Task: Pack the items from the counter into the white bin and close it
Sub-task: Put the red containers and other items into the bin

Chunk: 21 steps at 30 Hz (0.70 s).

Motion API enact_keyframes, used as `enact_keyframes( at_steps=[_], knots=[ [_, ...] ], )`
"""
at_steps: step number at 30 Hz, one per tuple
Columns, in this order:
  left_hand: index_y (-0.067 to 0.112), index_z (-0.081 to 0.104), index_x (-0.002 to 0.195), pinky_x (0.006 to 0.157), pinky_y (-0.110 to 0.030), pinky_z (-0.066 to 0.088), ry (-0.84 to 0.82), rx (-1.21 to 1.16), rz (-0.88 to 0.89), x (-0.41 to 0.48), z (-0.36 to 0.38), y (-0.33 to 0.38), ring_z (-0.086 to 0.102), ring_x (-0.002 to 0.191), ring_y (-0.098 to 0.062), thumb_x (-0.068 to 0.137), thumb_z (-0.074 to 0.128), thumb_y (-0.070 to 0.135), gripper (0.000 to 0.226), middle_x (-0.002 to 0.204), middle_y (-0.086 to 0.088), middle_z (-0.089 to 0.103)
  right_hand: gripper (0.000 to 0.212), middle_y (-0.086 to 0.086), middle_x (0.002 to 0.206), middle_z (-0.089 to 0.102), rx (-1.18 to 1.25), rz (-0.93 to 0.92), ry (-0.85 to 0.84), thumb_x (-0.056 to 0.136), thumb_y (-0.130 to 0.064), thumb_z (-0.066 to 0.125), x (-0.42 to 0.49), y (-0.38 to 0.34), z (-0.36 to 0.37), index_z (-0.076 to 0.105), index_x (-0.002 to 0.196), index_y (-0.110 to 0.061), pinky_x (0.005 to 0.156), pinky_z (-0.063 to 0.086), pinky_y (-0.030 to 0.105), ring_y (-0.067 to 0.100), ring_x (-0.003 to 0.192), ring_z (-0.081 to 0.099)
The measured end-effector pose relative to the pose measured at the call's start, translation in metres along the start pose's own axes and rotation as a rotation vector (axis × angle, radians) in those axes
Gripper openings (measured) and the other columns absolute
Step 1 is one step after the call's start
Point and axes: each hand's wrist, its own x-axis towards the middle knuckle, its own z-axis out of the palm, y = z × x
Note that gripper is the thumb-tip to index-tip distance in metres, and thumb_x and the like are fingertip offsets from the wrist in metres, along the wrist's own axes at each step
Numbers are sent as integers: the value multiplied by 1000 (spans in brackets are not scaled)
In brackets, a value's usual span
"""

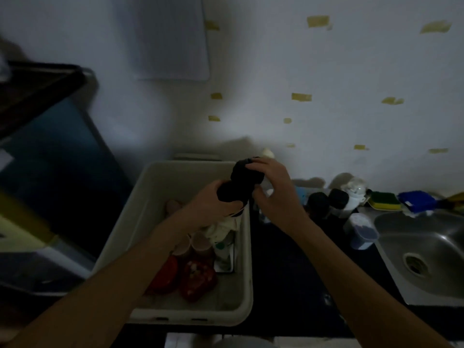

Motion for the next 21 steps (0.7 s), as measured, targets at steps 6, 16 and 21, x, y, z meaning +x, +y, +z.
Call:
enact_keyframes(
  at_steps=[6, 16, 21],
  knots=[
    [30, 55, 113, 82, -35, 58, 18, 55, -37, -31, -34, -31, 65, 94, -7, 75, 75, 37, 43, 106, 9, 65, 56, 2, 146, 45, -117, -8, -301, 80, -10, 60, 10, -15, 47, 54, 135, -18, 119, 19, 36, 21, 144, 27],
    [27, 55, 115, 81, -33, 57, 6, 215, -124, -81, -75, -76, 63, 99, -13, 74, 77, 28, 47, 114, 5, 60, 75, 3, 154, 29, -516, -196, -642, 83, -43, 65, -6, -19, 121, 32, 149, -30, 118, 11, 52, 32, 142, 20],
    [29, 55, 118, 83, -40, 59, -158, 220, -236, -97, -81, -106, 67, 96, -11, 74, 77, 24, 49, 109, 6, 66, 76, 1, 145, 36, -533, -84, -814, 81, -55, 65, -28, -17, 148, 29, 145, -35, 104, 36, 50, 32, 128, 38]
  ],
)
